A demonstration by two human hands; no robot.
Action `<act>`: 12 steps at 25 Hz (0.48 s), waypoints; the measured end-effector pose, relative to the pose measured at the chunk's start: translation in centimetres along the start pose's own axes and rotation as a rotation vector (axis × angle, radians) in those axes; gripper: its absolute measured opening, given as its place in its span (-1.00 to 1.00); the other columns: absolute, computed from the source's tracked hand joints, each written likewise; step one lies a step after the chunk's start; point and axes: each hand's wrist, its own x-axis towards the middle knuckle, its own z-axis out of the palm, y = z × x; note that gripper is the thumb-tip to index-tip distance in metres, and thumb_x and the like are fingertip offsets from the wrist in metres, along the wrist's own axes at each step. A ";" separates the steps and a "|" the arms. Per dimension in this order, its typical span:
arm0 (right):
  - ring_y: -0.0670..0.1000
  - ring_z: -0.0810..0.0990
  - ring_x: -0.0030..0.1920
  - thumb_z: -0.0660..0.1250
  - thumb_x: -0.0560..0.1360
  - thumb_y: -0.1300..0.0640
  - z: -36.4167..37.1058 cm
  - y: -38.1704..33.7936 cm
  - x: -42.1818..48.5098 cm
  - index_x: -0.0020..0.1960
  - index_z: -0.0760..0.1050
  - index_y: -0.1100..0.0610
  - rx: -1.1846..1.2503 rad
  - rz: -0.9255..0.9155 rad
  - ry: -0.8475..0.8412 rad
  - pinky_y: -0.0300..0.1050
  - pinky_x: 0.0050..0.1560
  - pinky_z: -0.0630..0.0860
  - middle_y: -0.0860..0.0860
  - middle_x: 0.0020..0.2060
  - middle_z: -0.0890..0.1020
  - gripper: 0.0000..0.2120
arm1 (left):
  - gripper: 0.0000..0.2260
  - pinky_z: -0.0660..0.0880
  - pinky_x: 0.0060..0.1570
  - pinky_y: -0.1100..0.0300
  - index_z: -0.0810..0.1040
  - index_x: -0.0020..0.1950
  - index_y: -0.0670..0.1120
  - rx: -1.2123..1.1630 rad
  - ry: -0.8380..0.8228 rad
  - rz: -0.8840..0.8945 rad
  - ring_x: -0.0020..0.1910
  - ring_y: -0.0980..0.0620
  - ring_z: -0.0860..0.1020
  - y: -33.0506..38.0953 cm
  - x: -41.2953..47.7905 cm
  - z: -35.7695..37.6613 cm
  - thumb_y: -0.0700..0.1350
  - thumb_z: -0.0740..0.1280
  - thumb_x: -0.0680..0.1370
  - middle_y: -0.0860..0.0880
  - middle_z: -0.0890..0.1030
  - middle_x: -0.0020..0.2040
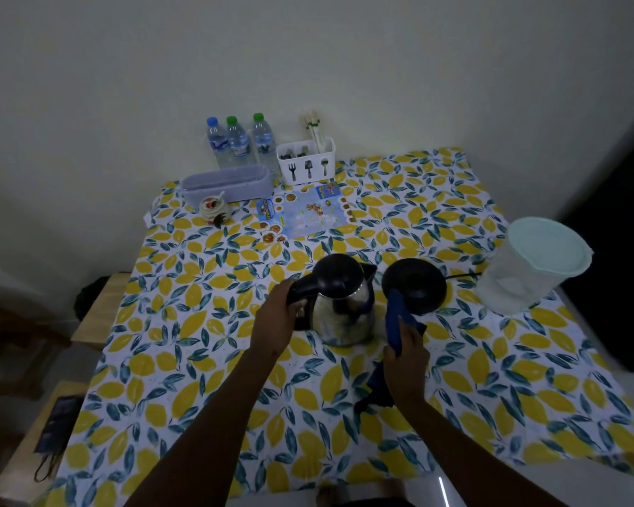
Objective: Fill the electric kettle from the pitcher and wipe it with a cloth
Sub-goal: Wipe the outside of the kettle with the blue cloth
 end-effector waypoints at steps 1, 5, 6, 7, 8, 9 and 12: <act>0.33 0.53 0.08 0.31 0.51 0.26 -0.2 0.4 0.6 0.45 0.30 0.20 -0.068 -0.001 -0.039 0.23 0.01 0.56 0.27 0.36 0.42 -0.47 | -0.71 0.42 -0.03 0.11 0.40 0.33 -0.12 -0.015 0.028 0.010 0.10 -0.15 0.54 0.1 0.5 -0.3 -0.10 0.24 0.62 -0.16 0.56 0.17; 0.33 0.25 0.38 0.18 0.58 -0.01 0.1 0.9 2.6 0.54 0.05 -0.05 -0.444 0.061 -0.290 0.22 0.17 0.48 0.08 0.53 0.16 -0.42 | -0.78 0.37 -0.06 0.10 0.44 0.27 -0.13 -0.010 0.049 0.027 0.05 -0.17 0.53 1.2 3.2 -0.7 -0.15 0.23 0.63 -0.18 0.57 0.11; 0.33 0.17 0.43 0.15 0.58 -0.08 0.4 0.9 3.0 0.55 -0.03 -0.09 -0.537 0.063 -0.367 0.24 0.22 0.45 0.06 0.56 0.08 -0.39 | -0.80 0.35 -0.07 0.10 0.45 0.25 -0.13 -0.002 0.042 0.019 0.04 -0.19 0.53 1.4 3.8 -0.4 -0.16 0.23 0.63 -0.20 0.57 0.10; 0.34 0.10 0.46 0.12 0.58 -0.14 0.8 0.7 3.3 0.55 -0.10 -0.13 -0.618 0.060 -0.436 0.26 0.29 0.38 0.05 0.57 -0.01 -0.37 | -0.81 0.34 -0.08 0.10 0.45 0.23 -0.14 0.001 0.038 0.012 0.04 -0.20 0.53 1.3 4.2 -0.1 -0.17 0.23 0.62 -0.20 0.57 0.08; 0.34 0.05 0.48 0.08 0.56 -0.21 1.3 0.6 3.6 0.54 -0.15 -0.15 -0.679 0.061 -0.487 0.28 0.34 0.30 0.05 0.58 -0.09 -0.35 | -0.81 0.33 -0.09 0.10 0.46 0.22 -0.15 0.001 0.037 0.002 0.03 -0.21 0.53 1.2 4.5 0.2 -0.17 0.23 0.62 -0.21 0.57 0.07; 0.35 0.00 0.50 0.05 0.54 -0.28 1.8 0.6 3.7 0.54 -0.19 -0.17 -0.717 0.062 -0.514 0.28 0.37 0.23 0.06 0.58 -0.15 -0.32 | -0.80 0.34 -0.09 0.10 0.46 0.23 -0.15 -0.003 0.038 -0.014 0.04 -0.21 0.53 0.9 4.7 0.5 -0.15 0.23 0.62 -0.20 0.57 0.08; 0.35 -0.04 0.51 -0.02 0.54 -0.33 2.5 1.0 3.5 0.53 -0.23 -0.17 -0.745 0.060 -0.496 0.29 0.38 0.19 0.09 0.57 -0.20 -0.32 | -0.77 0.36 -0.11 0.11 0.42 0.26 -0.13 -0.029 0.050 -0.050 0.03 -0.17 0.55 -0.1 4.9 0.9 -0.10 0.23 0.63 -0.17 0.57 0.10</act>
